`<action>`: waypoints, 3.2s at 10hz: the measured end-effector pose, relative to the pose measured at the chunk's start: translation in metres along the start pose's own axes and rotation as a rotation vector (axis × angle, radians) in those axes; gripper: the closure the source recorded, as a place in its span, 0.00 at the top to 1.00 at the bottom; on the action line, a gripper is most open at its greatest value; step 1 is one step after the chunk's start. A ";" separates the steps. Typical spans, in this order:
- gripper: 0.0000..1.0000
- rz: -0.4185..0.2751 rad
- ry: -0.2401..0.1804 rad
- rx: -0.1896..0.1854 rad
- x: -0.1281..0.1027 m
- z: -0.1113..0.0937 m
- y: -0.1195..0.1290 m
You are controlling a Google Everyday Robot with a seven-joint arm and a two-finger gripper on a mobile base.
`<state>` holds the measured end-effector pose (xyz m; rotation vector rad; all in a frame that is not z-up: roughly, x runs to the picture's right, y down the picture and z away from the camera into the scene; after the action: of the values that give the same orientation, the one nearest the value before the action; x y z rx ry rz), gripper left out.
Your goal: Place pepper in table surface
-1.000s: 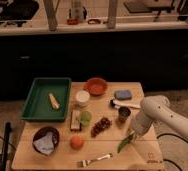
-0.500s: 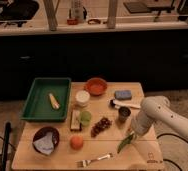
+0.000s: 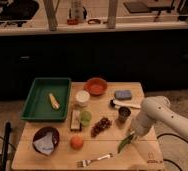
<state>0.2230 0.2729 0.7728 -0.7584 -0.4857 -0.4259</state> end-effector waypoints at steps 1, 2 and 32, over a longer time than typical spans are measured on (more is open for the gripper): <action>0.80 -0.002 0.005 0.002 0.001 0.000 -0.001; 0.80 -0.001 0.003 0.000 0.001 0.000 0.000; 0.80 -0.013 0.027 0.000 -0.004 -0.016 -0.007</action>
<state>0.2200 0.2579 0.7641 -0.7485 -0.4659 -0.4480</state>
